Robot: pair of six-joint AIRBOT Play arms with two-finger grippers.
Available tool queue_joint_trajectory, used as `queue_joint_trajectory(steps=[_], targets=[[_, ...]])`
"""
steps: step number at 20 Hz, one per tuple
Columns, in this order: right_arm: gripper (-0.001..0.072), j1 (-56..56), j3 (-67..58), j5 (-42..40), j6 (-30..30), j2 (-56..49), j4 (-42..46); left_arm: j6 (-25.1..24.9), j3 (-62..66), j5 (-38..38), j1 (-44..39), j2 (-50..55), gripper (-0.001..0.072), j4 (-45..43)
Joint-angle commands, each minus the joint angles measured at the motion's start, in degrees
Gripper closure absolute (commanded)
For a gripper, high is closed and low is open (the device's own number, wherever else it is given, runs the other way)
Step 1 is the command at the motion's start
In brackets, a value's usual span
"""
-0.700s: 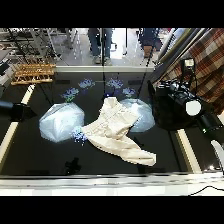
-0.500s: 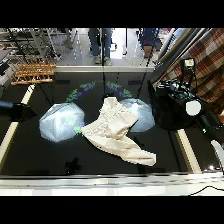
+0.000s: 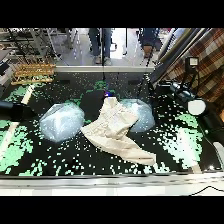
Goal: Fold the clothes and pants, and hang the long-sleeved shirts on hangers.
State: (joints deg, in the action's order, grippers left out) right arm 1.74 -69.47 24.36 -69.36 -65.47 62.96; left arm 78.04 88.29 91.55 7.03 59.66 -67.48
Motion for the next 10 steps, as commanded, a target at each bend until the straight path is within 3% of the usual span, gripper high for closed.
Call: queue_joint_trajectory(steps=[1,3,4,5,6,7,9,10], targets=[[0.0665,0.04,-2.91,11.54,1.79,5.95,4.81,0.0,-0.02,0.0,0.0,0.0,0.0698,0.0],[0.0662,0.04,-5.75,20.26,6.49,11.78,15.47,0.0,-0.02,0.0,-0.02,0.0,0.0698,0.0],[0.0663,0.02,-6.27,24.04,4.76,14.6,21.11,0.0,-0.02,0.0,0.0,0.0,0.0698,0.0],[0.0568,-0.9,-6.29,27.52,-4.85,17.16,26.43,0.0,-0.02,0.0,0.0,0.0,0.0698,0.0],[0.026,-2.95,-6.23,33.29,-15.67,18.97,29.07,0.0,-0.02,-0.02,0.0,0.0,0.0698,0.0],[0.0168,-5.38,-6.05,40.26,-21.99,19.91,29.77,0.0,-0.02,0.0,0.0,0.0,0.0699,0.0],[0.0169,-9.38,-4.61,52.61,-23.98,19.98,23.85,-0.02,-0.02,0.0,0.0,0.0,0.0698,0.0],[0.0169,-9.94,-2.34,53.24,-21.99,20.09,18.34,0.0,-0.02,0.0,0.0,0.0,0.0698,0.0]])
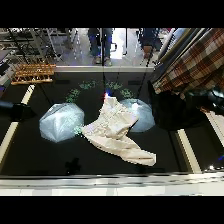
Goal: Fold the clothes and pants, and hang the long-sleeved shirts on hangers.
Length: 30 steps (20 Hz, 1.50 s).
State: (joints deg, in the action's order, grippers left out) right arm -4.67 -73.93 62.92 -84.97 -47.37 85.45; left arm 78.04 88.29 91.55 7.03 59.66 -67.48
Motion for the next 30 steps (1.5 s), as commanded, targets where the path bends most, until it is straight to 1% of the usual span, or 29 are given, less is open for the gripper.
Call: queue_joint_trajectory(steps=[1,3,4,5,7,9,11,12,13,14,15,17,19,21,22,23,24,25,27,30], targets=[[0.0169,-3.48,5.29,13.09,-3.37,2.23,-11.58,0.0,-0.02,0.0,0.0,0.0,0.0698,0.0],[0.0168,-3.45,12.11,8.96,0.74,2.34,-27.08,0.0,-0.02,-0.02,0.0,0.0,0.0698,0.02],[0.0167,-3.02,15.23,6.86,2.32,2.32,-32.39,0.0,-0.02,-0.02,-0.02,0.0,0.0698,0.46],[0.0115,-2.12,18.18,4.63,3.69,2.32,-35.39,0.0,-0.02,-0.02,-0.02,0.0,0.0699,0.9],[0.0078,0.11,22.34,0.44,4.13,2.29,-35.67,0.02,-0.02,-0.24,-0.02,0.33,0.0698,1.29],[0.0067,0.85,24.72,-3.08,4.09,2.32,-34.01,0.24,-0.02,0.0,-0.02,1.31,0.0698,1.55],[0.0067,0.83,25.49,-5.27,2.82,2.29,-28.85,0.22,-0.04,0.07,-0.02,2.97,0.0698,1.53],[0.0066,0.83,25.49,-5.27,1.95,2.25,-25.24,0.13,-0.04,0.0,-0.02,4.09,0.0677,1.73],[0.0058,0.83,25.49,-4.63,2.1,2.25,-22.18,-0.63,-0.04,-1.09,-0.04,5.6,0.0424,2.1],[0.0035,0.83,25.53,-2.8,2.4,2.19,-19.1,-0.94,-0.31,-2.19,-0.04,7.43,0.0072,2.86],[0.0012,0.57,26.14,-0.24,2.54,2.01,-16.22,-2.25,-1.11,-4.46,-0.2,9.44,-0.0013,4.85],[0.0012,-2.51,30.86,2.25,3.85,1.31,-16.55,-3.43,-4.59,-8.28,-0.87,14.56,-0.0008,12.76],[0.0012,-7.98,38.14,3.61,7.48,-0.13,-18.38,-4.13,-8.92,-10.86,-2.8,21.33,-0.0008,19.56],[0.0012,-15.54,43.01,6.03,14.56,-3.32,-26.34,-5.03,-10.38,-10.23,-5.01,29.83,-0.0008,24.44],[0.0012,-19.12,43.82,8.5,18.27,-5.81,-30.53,-5.25,-10.38,-10.21,-5.95,33.55,-0.0006,26.71],[0.0012,-21.88,43.74,10.78,20.98,-8.55,-32.89,-7.04,-10.38,-10.45,-6.91,36.83,0.0025,29.05],[0.0012,-23.74,43.69,13.03,22.8,-11.69,-33.9,-8.07,-10.38,-10.73,-7.74,39.12,0.0084,30.05],[0.0012,-24.39,43.71,14.43,23.63,-14.8,-33.51,-8.04,-10.38,-11.02,-8.52,40.85,0.0094,29.38],[0.0011,-24.04,43.69,15.5,25.46,-21.14,-33.07,-7.5,-10.38,-10.99,-9.33,42.6,0.0094,25.9],[0.0013,-24.02,42.93,11.58,29.57,-27.34,-39.19,-6.43,-10.36,-12.35,-9.42,43.39,0.0094,23.54]])
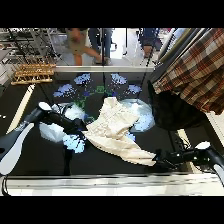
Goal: Fold the clothes and pants, and hang the long-sleeved shirts on hangers.
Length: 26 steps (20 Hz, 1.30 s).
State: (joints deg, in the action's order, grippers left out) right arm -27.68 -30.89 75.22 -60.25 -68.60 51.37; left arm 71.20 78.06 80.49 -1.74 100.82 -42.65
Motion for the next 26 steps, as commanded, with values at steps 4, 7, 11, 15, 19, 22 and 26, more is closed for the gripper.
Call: queue_joint_trajectory(steps=[4,7,11,15,19,22,26], targets=[[0.0111,-1.01,-1.46,-3.34,7.56,-7.76,-9.44,0.44,-0.13,-5.35,-2.12,3.06,0.0095,-1.38],[0.0553,-0.7,-1.49,-4.0,7.63,-7.69,-10.25,0.76,-0.13,-10.12,-4.33,4.46,0.0404,-0.74],[0.0699,-0.72,-3.1,2.01,10.21,-2.51,-11.78,-5.03,0.09,-11.32,-4.98,2.4,0.0705,8.37],[0.07,-0.72,-14.58,8.7,8.37,11.91,-8.92,-5.16,4.87,-8.02,-1.2,-10.99,0.0706,8.09],[0.07,-0.72,-36.15,9.03,8.39,29.29,-3.43,-4.11,17.4,-5.92,2.19,-30.08,0.0704,12.44],[0.07,-0.72,-53.66,1.7,8.41,40.28,8.52,-4.2,28.28,-10.82,4.07,-42.27,0.0702,18.64],[0.0701,-0.72,-67.87,-11.89,8.68,48.74,15.02,-8.61,32.48,-20.0,4.5,-55.76,0.0702,18.58]])
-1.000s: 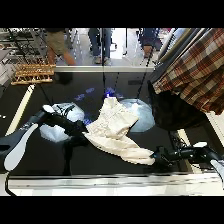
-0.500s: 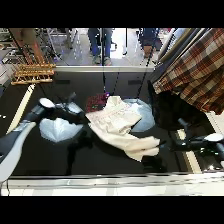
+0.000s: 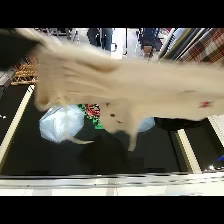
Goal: Fold the clothes and pants, and hang the long-sleeved shirts on hangers.
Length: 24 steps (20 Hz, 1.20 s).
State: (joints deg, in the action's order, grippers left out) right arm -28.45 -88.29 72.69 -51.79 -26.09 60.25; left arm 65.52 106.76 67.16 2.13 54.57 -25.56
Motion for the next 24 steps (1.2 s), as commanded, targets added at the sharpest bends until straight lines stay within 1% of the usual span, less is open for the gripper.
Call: queue_joint_trajectory(steps=[1,3,4,5,6,8,9,10,11,12,13,14,15,16,17,18,19,20,21,22,23,24], targets=[[0.0701,0.04,-12.52,-11.23,0.61,6.38,5.95,-3.32,3.78,-7.82,0.61,-11.63,0.0702,0.87],[0.0701,0.04,-13.44,-14.34,2.29,4.83,4.98,-3.32,3.74,-8.0,0.59,-13.99,0.0702,-4.0],[0.0701,0.04,-13.29,-13.79,2.64,2.89,2.97,-1.53,3.61,-7.1,0.59,-13.92,0.0701,-8.07],[0.0701,0.04,-12.81,-11.15,2.67,-0.07,-1.42,1.01,2.97,-5.75,0.59,-12.98,0.0702,-11.58],[0.0701,0.04,-12.07,-7.02,2.8,-3.52,-7.23,3.34,1.07,-3.43,0.59,-11.54,0.0701,-13.88],[0.0699,0.07,-7.82,1.7,2.93,-11.82,-22.95,5.03,-7.02,2.62,0.44,-8.17,0.0701,-13.6],[0.0699,0.11,-4.07,4.96,3.28,-16.39,-30.18,5.01,-13.81,3.91,0.04,-6.64,0.0701,-12.81],[0.0698,1.09,0.22,6.05,4.0,-20.41,-33.73,4.92,-21.2,2.89,-0.44,-5.53,0.0701,-12.81],[0.0698,3.37,5.31,5.22,4.9,-24.44,-33.27,4.31,-29.05,0.04,-0.66,-4.42,0.0701,-12.9],[0.0698,6.43,10.08,3.21,5.55,-28.24,-30.64,4.28,-37.48,-4.83,-0.7,-3.15,0.0701,-12.9],[0.0698,10.16,15.06,-0.68,5.64,-32.63,-26.62,3.98,-44.65,-11.17,-0.7,-1.68,0.0701,-12.9],[0.0697,13.7,19.08,-6.88,5.62,-37.09,-23.15,3.89,-51.15,-20.24,-0.7,0.46,0.0701,-13.03],[0.0697,17.16,22.14,-15.85,5.09,-42.32,-20.68,3.91,-55.32,-29.27,-0.7,3.23,0.0701,-13.0],[0.0697,19.52,23.1,-24.61,2.73,-47.56,-20.0,3.96,-57.05,-36.92,-0.63,7.19,0.0701,-12.98],[0.0682,21.22,21.88,-32.3,-2.05,-53.33,-19.98,3.93,-56.19,-41.51,-0.22,11.8,0.0699,-12.76],[0.0444,21.97,18.88,-34.97,-5.95,-58.29,-19.96,3.93,-53.88,-43.8,0.0,16.06,0.0582,-12.59],[0.002,22.03,14.05,-32.3,-8.28,-62.73,-19.76,3.96,-50.05,-43.95,0.72,20.55,0.0282,-12.57],[0.0057,21.66,8.9,-26.32,-9.11,-65.44,-17.92,3.96,-45.83,-41.62,1.86,24.04,0.0011,-12.59],[0.0076,21.27,5.14,-20.2,-10.99,-66.31,-13.86,3.91,-41.35,-36.33,3.58,26.77,-0.0013,-12.7],[0.0086,20.83,3.48,-14.4,-15.15,-65.72,-7.54,3.93,-36.72,-28.39,5.79,28.76,-0.0013,-14.14],[0.0118,20.48,3.69,-8.72,-17.16,-64.65,-1.97,4.2,-33.27,-21.09,8.02,29.7,-0.0006,-16.87],[0.0136,20.46,5.44,-2.12,-17.68,-63.49,1.53,6.27,-31.21,-14.36,10.14,29.75,-0.0004,-21.18]])
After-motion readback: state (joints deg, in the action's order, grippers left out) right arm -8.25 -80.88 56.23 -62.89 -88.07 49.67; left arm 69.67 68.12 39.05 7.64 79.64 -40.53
